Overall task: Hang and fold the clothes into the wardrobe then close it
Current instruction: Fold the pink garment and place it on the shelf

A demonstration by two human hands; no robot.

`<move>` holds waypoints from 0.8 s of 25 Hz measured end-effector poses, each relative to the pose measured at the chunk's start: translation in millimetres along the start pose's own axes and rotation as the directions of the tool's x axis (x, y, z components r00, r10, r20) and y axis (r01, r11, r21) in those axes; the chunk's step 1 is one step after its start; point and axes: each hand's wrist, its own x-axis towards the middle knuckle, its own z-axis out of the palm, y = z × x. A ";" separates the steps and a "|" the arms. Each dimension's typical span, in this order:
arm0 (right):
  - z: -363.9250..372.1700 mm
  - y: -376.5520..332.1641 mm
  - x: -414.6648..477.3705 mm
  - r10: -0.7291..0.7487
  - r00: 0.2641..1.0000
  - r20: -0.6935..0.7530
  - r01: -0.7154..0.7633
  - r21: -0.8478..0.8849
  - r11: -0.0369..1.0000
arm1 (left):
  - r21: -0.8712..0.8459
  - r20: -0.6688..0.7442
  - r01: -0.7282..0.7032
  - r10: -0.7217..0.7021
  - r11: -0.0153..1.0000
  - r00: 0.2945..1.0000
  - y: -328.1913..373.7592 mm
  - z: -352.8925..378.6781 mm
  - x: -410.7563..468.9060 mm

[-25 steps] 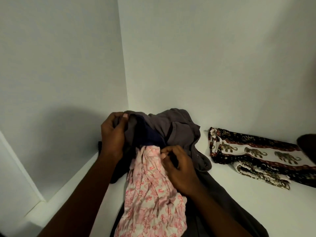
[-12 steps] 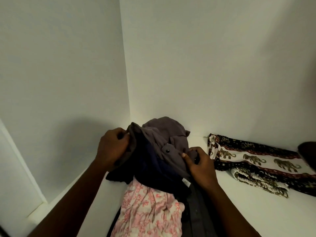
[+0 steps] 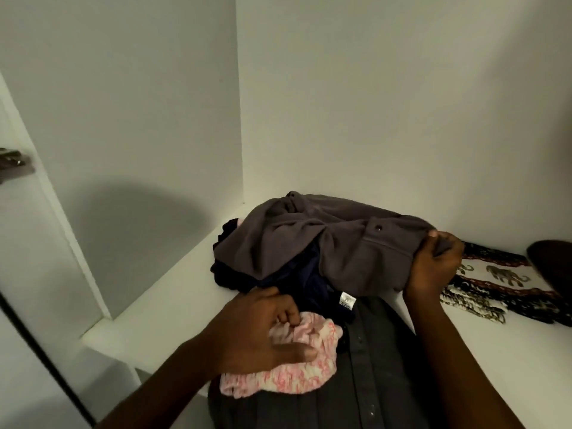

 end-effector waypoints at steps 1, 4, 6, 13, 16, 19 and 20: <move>-4.9 6.7 -5.2 0.047 0.995 0.093 -0.033 -0.152 0.988 | -0.034 -0.004 -0.036 0.036 0.999 0.999 -3.9 -0.8 -1.3; -13.1 30.0 -29.8 0.144 0.897 0.418 0.132 -0.564 0.815 | -0.265 -0.175 -0.108 0.062 0.958 0.983 -2.3 -12.1 -5.7; -13.7 26.3 -39.0 0.127 0.856 0.502 0.228 -0.586 0.777 | -0.505 -0.340 -0.154 -0.031 0.849 0.940 4.0 -36.1 -4.1; 7.9 -104.9 -80.7 -0.223 0.758 0.613 0.324 -0.058 0.944 | -0.899 -0.359 -0.203 -0.388 0.387 0.849 28.9 -156.9 30.4; 27.6 -201.9 -95.9 -0.384 0.535 0.753 0.314 0.245 0.917 | -0.944 -0.261 -0.181 -0.287 0.277 0.922 50.3 -198.3 46.6; 50.4 -268.6 -79.0 -0.493 0.463 0.736 0.398 0.325 0.858 | -0.929 -0.218 -0.161 -0.139 0.334 0.966 73.0 -226.7 47.1; 57.2 -285.4 -69.9 -0.535 0.476 0.698 0.460 0.321 0.828 | -0.937 -0.205 -0.154 -0.137 0.312 0.969 80.7 -234.8 46.0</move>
